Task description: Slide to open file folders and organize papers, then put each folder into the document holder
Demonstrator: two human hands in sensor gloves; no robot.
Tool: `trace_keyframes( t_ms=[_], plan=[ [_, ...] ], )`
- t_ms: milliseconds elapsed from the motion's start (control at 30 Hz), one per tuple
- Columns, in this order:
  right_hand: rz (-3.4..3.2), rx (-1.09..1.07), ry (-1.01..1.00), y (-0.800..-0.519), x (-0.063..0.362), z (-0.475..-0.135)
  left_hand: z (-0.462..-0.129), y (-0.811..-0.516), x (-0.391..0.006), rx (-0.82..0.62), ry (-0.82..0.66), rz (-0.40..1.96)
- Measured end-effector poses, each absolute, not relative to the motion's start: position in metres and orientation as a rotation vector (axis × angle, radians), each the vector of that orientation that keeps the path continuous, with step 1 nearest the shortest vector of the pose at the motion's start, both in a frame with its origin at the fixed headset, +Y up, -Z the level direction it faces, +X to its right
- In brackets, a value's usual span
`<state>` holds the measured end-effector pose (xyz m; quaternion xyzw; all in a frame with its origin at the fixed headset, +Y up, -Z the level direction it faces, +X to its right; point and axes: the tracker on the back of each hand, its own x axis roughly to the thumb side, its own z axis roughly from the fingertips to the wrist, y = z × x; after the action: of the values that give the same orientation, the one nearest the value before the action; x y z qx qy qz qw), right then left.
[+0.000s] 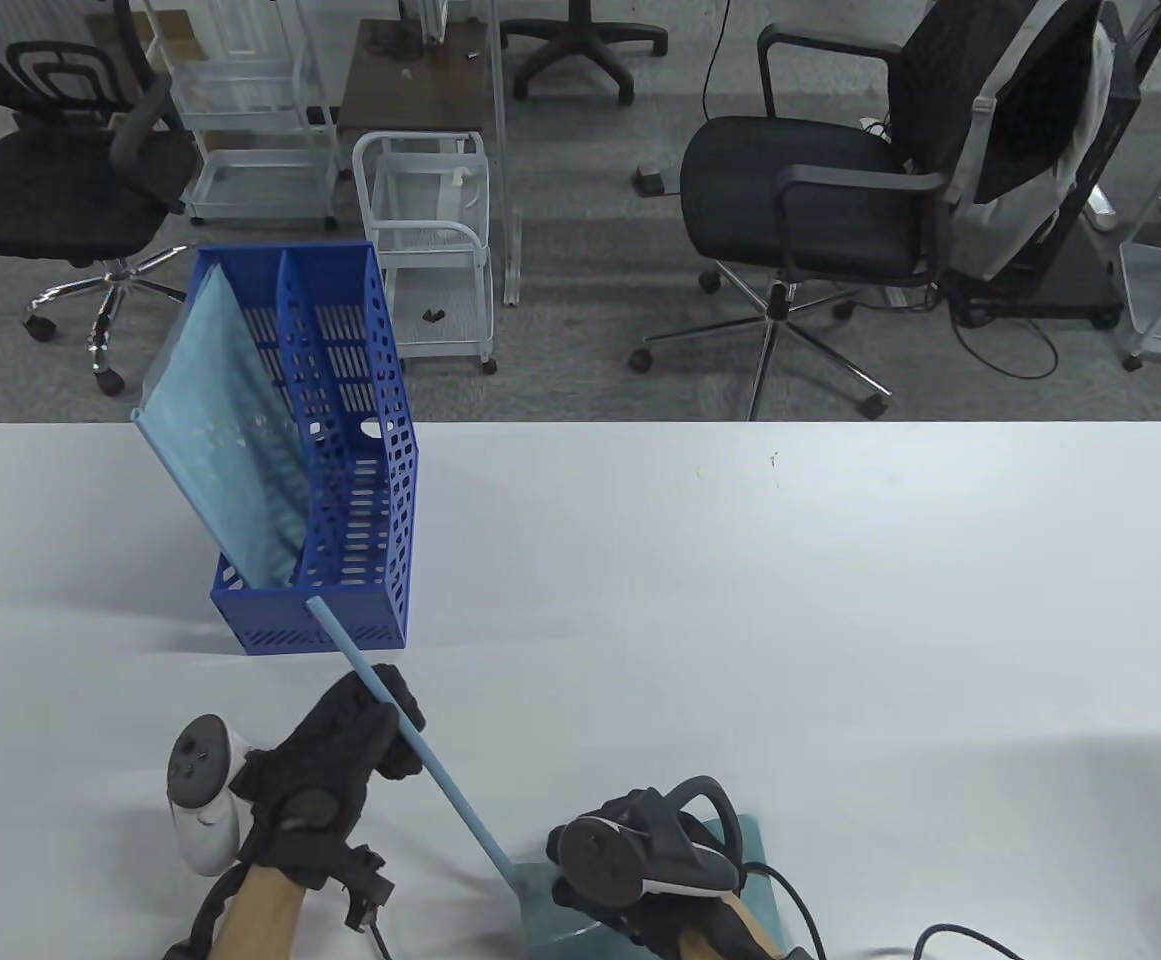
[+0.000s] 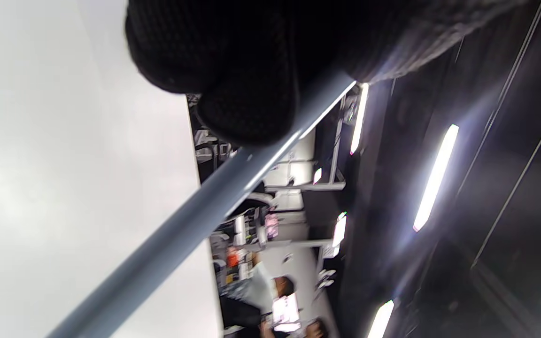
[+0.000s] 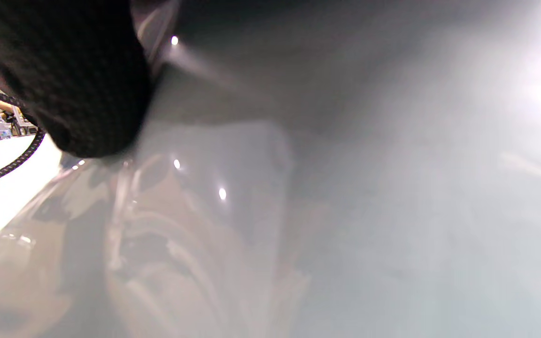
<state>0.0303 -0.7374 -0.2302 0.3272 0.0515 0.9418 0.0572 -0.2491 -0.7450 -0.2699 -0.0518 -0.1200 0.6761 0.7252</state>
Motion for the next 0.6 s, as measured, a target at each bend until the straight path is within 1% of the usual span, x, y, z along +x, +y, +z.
trace_keyframes(
  t_ms=[67,167,300,367,467,600],
  plan=[
    [2.822,0.982,0.207,-0.738,0.033,-0.232,-0.269,-0.743,-0.231,-0.148,-0.254,1.397],
    [2.762,0.959,0.258,-0.739,0.039,-0.236,-0.275,-0.743,-0.208,-0.202,-0.241,1.351],
    [2.7,0.905,0.281,-0.737,0.049,-0.24,-0.285,-0.747,-0.194,-0.309,-0.192,1.289],
    [2.685,0.866,0.294,-0.736,0.053,-0.243,-0.286,-0.751,-0.189,-0.386,-0.186,1.28],
    [2.632,0.781,0.284,-0.733,0.061,-0.248,-0.284,-0.756,-0.176,-0.446,-0.19,1.239],
    [2.612,0.597,0.197,-0.729,0.081,-0.256,-0.278,-0.756,-0.154,-0.531,-0.225,1.122]
  ],
)
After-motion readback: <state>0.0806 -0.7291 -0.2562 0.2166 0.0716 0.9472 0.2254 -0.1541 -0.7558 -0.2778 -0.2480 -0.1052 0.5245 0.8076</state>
